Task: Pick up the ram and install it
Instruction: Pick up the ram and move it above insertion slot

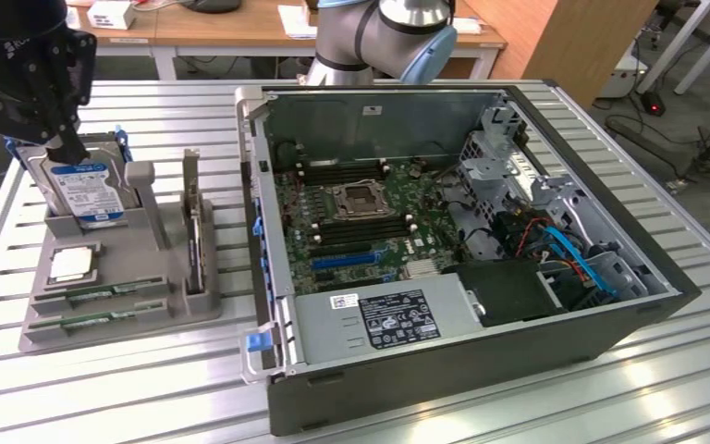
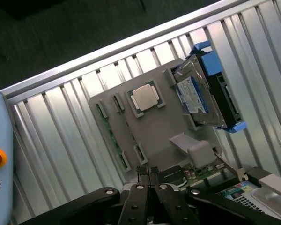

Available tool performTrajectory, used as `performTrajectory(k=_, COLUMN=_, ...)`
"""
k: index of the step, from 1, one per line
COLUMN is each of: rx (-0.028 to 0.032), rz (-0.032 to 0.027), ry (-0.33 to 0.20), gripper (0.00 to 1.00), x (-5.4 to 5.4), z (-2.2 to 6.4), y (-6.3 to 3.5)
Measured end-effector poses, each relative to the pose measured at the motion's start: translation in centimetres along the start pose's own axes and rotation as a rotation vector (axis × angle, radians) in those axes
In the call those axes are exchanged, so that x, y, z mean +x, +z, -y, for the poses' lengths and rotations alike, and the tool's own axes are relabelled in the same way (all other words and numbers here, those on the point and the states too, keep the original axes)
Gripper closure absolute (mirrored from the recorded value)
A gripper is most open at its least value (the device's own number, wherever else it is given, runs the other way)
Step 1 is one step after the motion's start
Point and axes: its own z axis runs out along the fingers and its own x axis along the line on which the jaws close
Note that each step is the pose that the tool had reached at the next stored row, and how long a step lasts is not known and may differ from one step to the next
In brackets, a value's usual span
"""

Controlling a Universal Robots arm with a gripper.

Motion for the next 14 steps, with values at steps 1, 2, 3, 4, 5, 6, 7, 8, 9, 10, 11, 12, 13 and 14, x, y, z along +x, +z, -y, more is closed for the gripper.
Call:
performTrajectory(k=1, rx=-0.0004, rz=-0.0006, ry=-0.015, gripper=0.91, x=0.0, z=0.0, y=0.0)
performTrajectory(k=2, rx=-0.0007, rz=-0.0013, ry=-0.029, gripper=0.91, x=0.0, z=0.0, y=0.0)
performTrajectory(k=3, rx=-0.001, rz=-0.0019, ry=-0.043, gripper=0.91, x=0.0, z=0.0, y=0.0)
performTrajectory(k=4, rx=-0.0014, rz=-0.0025, ry=-0.057, gripper=0.91, x=0.0, z=0.0, y=0.0)
performTrajectory(k=5, rx=-0.0016, rz=-0.0031, ry=-0.07, gripper=0.91, x=0.0, z=0.0, y=0.0)
performTrajectory(k=6, rx=-0.0019, rz=-0.0036, ry=-0.083, gripper=0.91, x=0.0, z=0.0, y=0.0)
performTrajectory(k=7, rx=-0.0023, rz=-0.0043, ry=-0.097, gripper=0.91, x=0.0, z=0.0, y=0.0)
performTrajectory(k=8, rx=-0.0026, rz=-0.0049, ry=-0.113, gripper=0.91, x=0.0, z=0.01, y=0.0)
performTrajectory(k=9, rx=-0.003, rz=-0.0056, ry=-0.127, gripper=0.91, x=0.0, z=0.01, y=0.0)
performTrajectory(k=10, rx=-0.0033, rz=-0.0063, ry=-0.142, gripper=0.91, x=0.0, z=0.01, y=0.0)
performTrajectory(k=11, rx=-0.0036, rz=-0.0069, ry=-0.156, gripper=0.91, x=0.0, z=0.01, y=0.0)
performTrajectory(k=12, rx=-0.004, rz=-0.0075, ry=-0.17, gripper=0.91, x=0.0, z=0.0, y=0.0)
performTrajectory(k=13, rx=-0.0043, rz=-0.0081, ry=-0.184, gripper=0.91, x=0.0, z=0.0, y=0.0)
performTrajectory(k=14, rx=-0.0046, rz=-0.0088, ry=-0.198, gripper=0.91, x=0.0, z=0.0, y=0.0)
